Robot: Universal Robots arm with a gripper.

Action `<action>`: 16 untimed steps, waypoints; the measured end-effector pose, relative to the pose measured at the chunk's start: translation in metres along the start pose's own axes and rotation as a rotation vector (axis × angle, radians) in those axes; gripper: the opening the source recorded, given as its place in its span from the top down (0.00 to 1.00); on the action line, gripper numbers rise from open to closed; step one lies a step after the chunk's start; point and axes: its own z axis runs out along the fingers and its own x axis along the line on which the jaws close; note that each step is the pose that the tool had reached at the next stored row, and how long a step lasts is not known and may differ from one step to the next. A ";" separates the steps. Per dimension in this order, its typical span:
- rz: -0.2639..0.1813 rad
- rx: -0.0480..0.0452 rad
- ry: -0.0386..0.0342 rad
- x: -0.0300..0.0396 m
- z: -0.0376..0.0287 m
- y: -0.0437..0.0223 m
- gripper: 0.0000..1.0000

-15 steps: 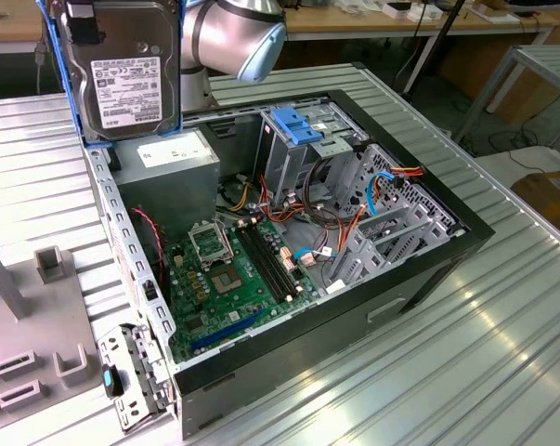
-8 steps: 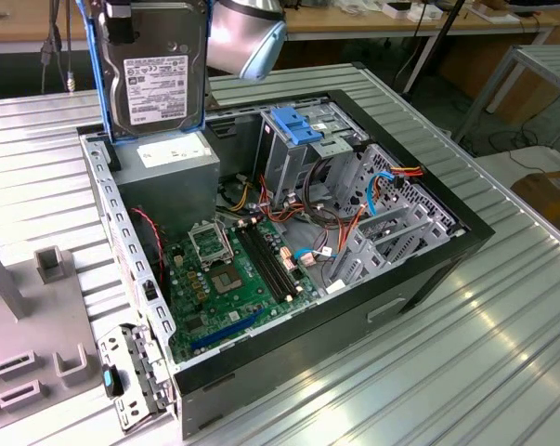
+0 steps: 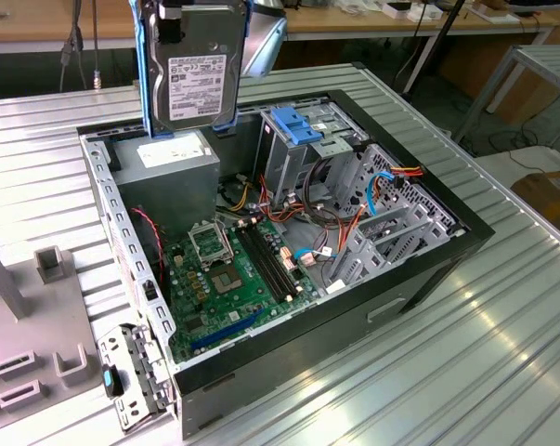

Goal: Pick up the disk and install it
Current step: 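Pick up the disk, then insert the disk into the insertion slot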

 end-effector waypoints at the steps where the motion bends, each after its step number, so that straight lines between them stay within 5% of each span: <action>1: 0.004 0.0001 0.0000 0.0000 0.0002 -0.0005 0.63; 5: 0.019 0.0002 0.0001 0.0028 0.0008 -0.0097 0.63; 11: 0.019 0.0003 0.0001 0.0210 0.0010 -0.0165 0.63; 16: 0.019 0.0002 0.0002 0.0215 0.0010 -0.0168 0.63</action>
